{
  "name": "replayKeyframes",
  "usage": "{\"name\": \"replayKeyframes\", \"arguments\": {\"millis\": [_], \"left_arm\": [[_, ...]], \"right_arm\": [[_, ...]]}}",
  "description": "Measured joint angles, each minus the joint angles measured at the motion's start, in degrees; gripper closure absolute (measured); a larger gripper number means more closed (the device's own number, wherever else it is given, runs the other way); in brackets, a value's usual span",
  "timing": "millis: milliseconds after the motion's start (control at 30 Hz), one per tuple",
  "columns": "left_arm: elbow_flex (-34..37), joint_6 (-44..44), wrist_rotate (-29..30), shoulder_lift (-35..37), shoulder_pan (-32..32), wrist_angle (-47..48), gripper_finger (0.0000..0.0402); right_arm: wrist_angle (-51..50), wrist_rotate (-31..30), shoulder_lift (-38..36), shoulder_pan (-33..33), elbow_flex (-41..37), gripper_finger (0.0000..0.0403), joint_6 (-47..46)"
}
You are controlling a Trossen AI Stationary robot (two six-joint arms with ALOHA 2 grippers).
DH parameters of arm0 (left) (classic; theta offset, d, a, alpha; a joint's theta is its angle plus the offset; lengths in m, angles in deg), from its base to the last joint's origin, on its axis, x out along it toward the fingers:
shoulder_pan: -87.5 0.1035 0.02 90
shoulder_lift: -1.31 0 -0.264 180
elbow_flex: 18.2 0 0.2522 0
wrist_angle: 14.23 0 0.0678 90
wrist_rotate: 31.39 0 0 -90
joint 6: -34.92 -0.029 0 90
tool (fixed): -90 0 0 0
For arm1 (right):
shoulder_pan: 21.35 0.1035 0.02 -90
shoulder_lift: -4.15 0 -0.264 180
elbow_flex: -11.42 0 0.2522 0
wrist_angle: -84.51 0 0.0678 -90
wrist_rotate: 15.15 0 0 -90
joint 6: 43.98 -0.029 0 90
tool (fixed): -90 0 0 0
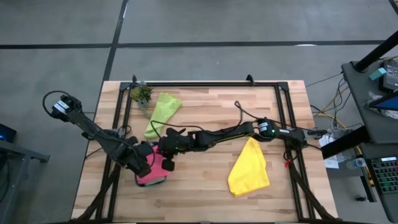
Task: Fold microfiber towels
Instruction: Put the pink microfiber cloth into the blue bin
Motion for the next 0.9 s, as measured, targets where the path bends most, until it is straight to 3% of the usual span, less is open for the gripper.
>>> {"name": "replayKeyframes", "arguments": {"millis": [100,467,900], "left_arm": [[1.1,1.1,0.0,-0.6,0.0,-0.5,0.0399],[3.8,2.3,0.2,-2.6,0.0,-0.7,0.0398],[-0.1,-0.1,-1.7,0.1,0.0,0.3,0.0398]], "right_arm": [[2.6,1.9,2.4,0.0,-0.1,0.0389,0.1],[2.1,3.4,5.0,-0.7,-0.2,0.0394,0.6],[-2.4,3.6,0.1,-0.6,0.2,0.0394,4.9]]}}
